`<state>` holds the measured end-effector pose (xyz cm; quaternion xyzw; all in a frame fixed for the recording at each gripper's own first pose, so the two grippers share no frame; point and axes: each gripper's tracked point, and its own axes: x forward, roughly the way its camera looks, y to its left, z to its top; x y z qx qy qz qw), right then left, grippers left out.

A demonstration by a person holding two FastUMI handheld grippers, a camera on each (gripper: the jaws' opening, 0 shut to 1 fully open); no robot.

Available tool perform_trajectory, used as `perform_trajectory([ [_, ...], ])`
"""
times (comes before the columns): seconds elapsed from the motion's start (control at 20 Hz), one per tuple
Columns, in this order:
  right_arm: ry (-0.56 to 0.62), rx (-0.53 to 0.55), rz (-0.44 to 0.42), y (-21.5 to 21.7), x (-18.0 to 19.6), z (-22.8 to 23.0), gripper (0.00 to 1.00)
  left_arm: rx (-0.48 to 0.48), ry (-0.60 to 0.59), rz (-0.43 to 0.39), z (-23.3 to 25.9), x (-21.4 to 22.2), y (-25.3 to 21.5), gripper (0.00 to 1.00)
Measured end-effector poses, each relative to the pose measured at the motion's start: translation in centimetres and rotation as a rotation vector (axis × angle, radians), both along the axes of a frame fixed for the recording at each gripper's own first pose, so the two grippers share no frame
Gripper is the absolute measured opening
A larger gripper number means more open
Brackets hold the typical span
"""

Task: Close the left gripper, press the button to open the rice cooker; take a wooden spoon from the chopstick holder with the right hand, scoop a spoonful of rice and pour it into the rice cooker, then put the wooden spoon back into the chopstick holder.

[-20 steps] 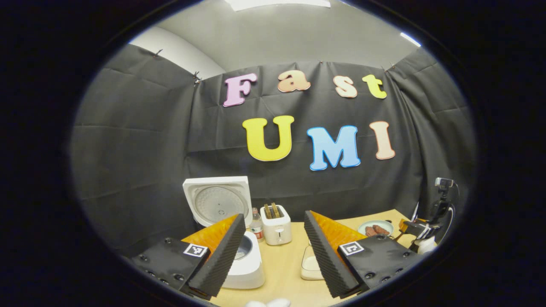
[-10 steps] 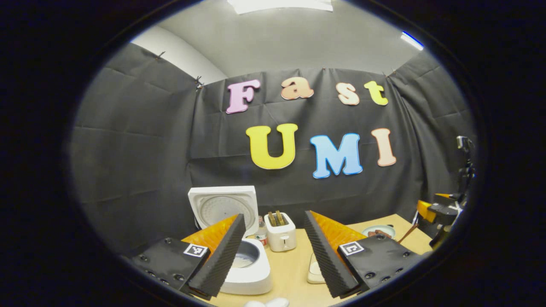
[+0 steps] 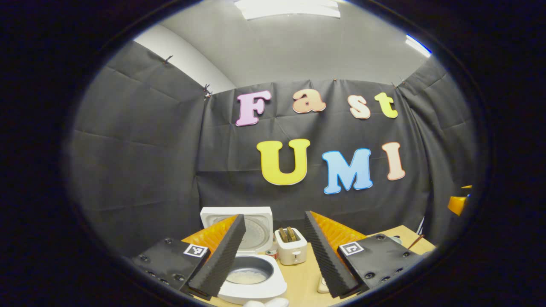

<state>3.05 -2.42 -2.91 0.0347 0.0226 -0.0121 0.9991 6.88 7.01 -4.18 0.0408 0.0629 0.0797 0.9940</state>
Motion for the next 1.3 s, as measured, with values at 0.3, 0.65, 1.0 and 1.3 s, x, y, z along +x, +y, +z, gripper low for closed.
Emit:
perform_trajectory([
  [0.3,0.048,-0.002,0.027,1.7,-0.1,-0.6,0.98,-0.02,0.067,0.062,0.0,8.1,5.0,0.96],
  [0.65,0.109,-0.017,0.063,3.6,1.3,-1.9,0.98,-0.027,0.157,0.168,-2.7,20.1,12.6,0.96],
  [1.0,0.153,-0.03,0.088,5.0,2.7,-3.0,0.98,-0.022,0.361,0.229,-10.6,28.3,18.1,0.99],
  [1.3,0.181,-0.026,0.107,5.4,3.1,-4.0,0.98,-0.058,0.488,0.235,-15.4,28.9,18.9,1.0],
])
